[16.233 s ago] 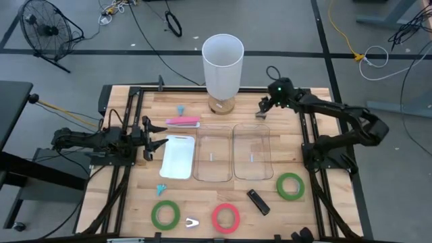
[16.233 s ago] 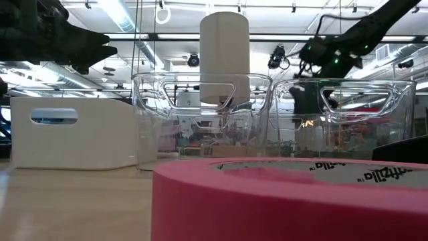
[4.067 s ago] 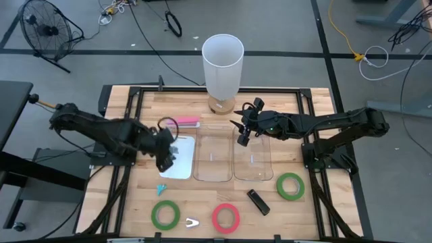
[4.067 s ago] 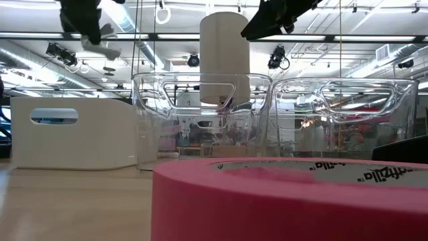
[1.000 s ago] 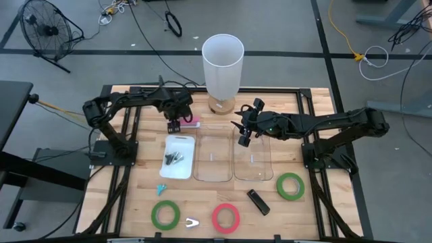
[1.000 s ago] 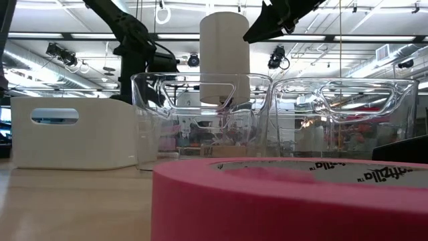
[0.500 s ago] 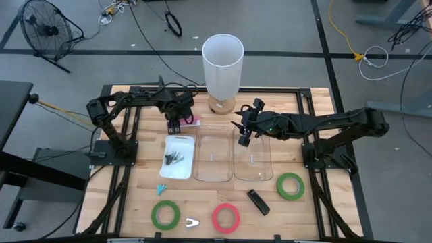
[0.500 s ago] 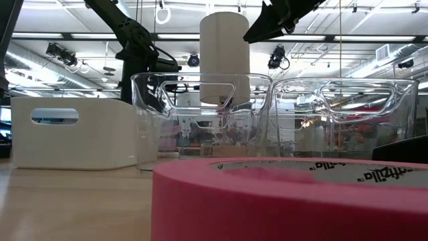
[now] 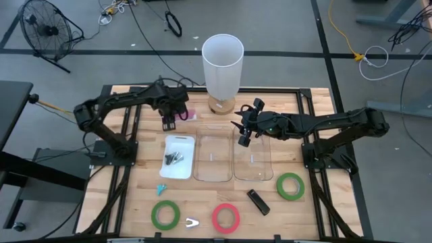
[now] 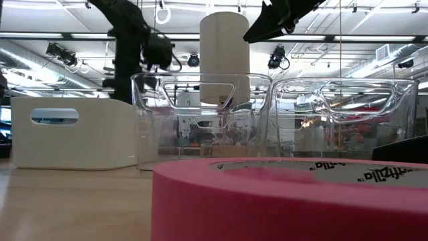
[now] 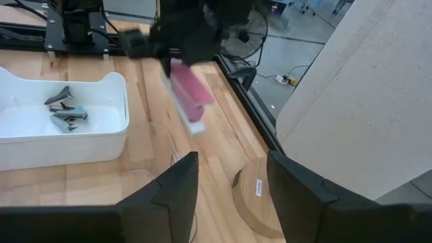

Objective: Pick and place Stapler, Stapler remover, tape
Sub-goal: Put the pink stapler into the right transparent bin

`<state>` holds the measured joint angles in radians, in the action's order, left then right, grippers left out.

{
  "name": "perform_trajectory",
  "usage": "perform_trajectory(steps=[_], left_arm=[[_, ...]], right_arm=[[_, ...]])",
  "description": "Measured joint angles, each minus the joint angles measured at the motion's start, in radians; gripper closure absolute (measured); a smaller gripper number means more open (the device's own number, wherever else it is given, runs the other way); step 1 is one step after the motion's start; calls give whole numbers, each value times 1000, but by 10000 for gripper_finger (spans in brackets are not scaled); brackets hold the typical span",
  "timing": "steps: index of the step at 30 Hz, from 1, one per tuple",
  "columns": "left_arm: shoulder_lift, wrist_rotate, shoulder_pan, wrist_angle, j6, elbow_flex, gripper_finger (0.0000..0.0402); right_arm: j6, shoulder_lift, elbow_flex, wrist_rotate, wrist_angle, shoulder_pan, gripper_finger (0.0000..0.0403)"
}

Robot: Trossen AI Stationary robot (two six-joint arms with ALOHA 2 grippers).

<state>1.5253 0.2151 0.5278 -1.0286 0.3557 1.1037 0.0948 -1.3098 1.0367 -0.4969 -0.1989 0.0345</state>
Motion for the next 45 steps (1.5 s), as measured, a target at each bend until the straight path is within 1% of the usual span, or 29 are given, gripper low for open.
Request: perform_trajectory(steps=[3,5,9,11,15,17,21,25,29,31,41,45], left_arm=[[-49,57,-38,-91,-39,52,250],[-76,70,-70,-148,-65,95,250],[-108,79,-165,-216,-136,187,250],[-109,104,-224,-244,-166,233,250],[-109,129,-337,-244,-182,313,250],[-108,144,-387,-241,-190,347,250],[-108,168,-462,-231,-220,411,250],[-107,183,-524,-186,-220,435,250],[-101,212,-558,-156,-210,435,250],[-97,229,-566,-152,-214,436,250],[-60,237,-566,-129,-207,436,250],[-53,242,-564,-111,-174,435,250]], right_arm=[[16,0,0,21,3,0,227],[38,0,0,35,19,0,227],[85,0,0,91,97,0,227],[107,-4,0,121,157,0,227],[131,-22,0,157,257,0,227],[132,-28,0,158,268,0,227],[132,-50,0,158,282,0,227],[153,-89,0,158,328,0,227],[179,-110,0,188,389,0,227],[180,-114,0,200,392,0,227],[177,-114,0,230,433,0,227],[176,-119,0,269,438,5,227]])
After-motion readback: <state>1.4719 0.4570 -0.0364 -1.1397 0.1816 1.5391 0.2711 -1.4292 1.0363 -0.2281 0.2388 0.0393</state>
